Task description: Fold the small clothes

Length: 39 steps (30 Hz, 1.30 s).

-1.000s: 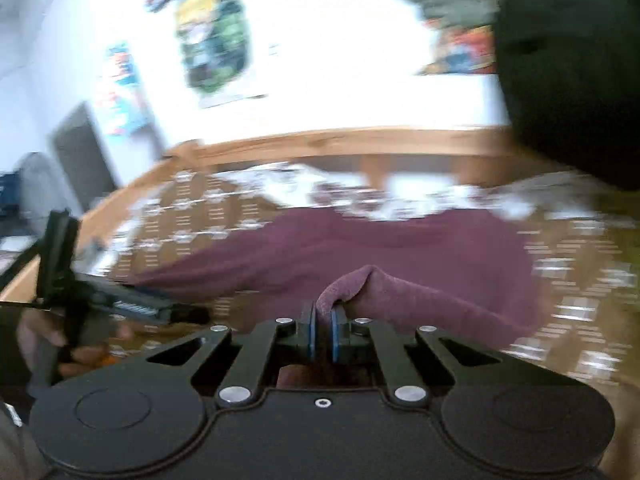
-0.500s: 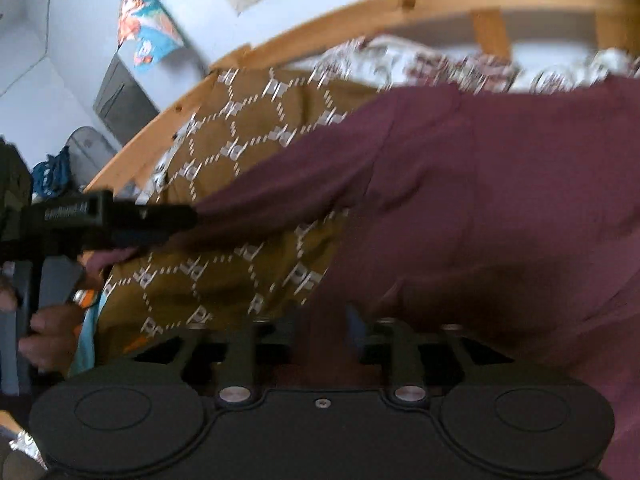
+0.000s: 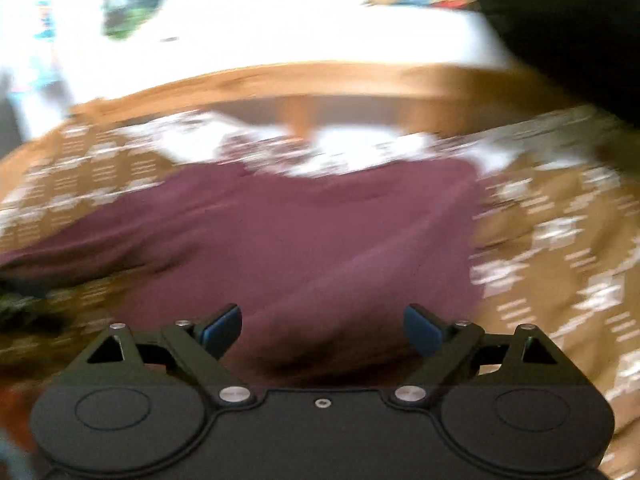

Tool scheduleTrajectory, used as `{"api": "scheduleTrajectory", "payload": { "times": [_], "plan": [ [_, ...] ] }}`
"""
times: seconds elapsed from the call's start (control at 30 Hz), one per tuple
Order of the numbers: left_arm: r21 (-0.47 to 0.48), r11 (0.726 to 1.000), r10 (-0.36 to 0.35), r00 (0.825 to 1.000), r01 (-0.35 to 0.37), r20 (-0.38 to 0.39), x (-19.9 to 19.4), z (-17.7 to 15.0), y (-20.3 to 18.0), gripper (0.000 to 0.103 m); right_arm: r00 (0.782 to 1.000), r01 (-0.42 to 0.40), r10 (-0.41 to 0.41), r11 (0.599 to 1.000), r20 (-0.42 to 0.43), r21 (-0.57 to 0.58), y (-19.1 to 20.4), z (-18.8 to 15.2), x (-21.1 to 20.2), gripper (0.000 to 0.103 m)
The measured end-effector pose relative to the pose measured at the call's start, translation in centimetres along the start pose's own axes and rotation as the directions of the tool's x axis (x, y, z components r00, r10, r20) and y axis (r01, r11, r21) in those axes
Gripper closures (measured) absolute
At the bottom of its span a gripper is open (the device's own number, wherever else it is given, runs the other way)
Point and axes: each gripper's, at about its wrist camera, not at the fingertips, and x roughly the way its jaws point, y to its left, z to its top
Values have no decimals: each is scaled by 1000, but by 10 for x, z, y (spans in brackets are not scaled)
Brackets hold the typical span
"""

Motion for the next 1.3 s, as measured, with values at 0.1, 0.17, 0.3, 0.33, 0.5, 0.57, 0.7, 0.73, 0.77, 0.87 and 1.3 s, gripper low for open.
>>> {"api": "scheduleTrajectory", "payload": {
  "times": [0.1, 0.17, 0.3, 0.33, 0.5, 0.57, 0.7, 0.73, 0.77, 0.87, 1.3],
  "plan": [
    [59, 997, 44, 999, -44, -3, 16, 0, -14, 1, 999, 45, -46, 998, 5, 36, -29, 15, 19, 21],
    [101, 991, 93, 996, -93, 5, 25, 0, -22, 1, 999, 47, -48, 996, 9, 72, -40, 27, 33, 28],
    [143, 979, 143, 990, -143, 15, 36, -1, -29, 1, 998, 58, -56, 991, -16, 119, -50, 56, 64, 55],
    [145, 980, 139, 990, -139, 14, 37, -1, -30, 1, 997, 64, -58, 989, -46, 131, -51, 63, 74, 60],
    [180, 976, 119, 993, -120, 17, 41, -4, -33, 1, 988, 137, -120, 973, -101, 184, -53, 82, 93, 95],
    [200, 973, 117, 993, -118, 20, 46, -4, -36, 1, 987, 156, -144, 963, -71, 220, -55, 86, 90, 96],
    [209, 970, 124, 992, -121, 0, 55, -3, -36, 1, 979, 198, -202, 954, -4, 224, -52, 93, 87, 96],
    [202, 972, 121, 993, -116, -12, 57, -3, -34, 1, 980, 200, -200, 958, -23, 204, -49, 93, 91, 95],
    [195, 975, 116, 993, -110, -20, 58, -4, -33, 1, 978, 210, -207, 958, -37, 195, -50, 93, 94, 93],
    [168, 982, 98, 994, -91, -37, 61, -4, -27, 1, 983, 185, -184, 956, -27, 226, -59, 81, 87, 66],
    [147, 987, 79, 995, -70, -57, 61, -4, -19, 1, 969, 237, -232, 782, 83, -577, -31, 48, 68, 42]
  ]
}}
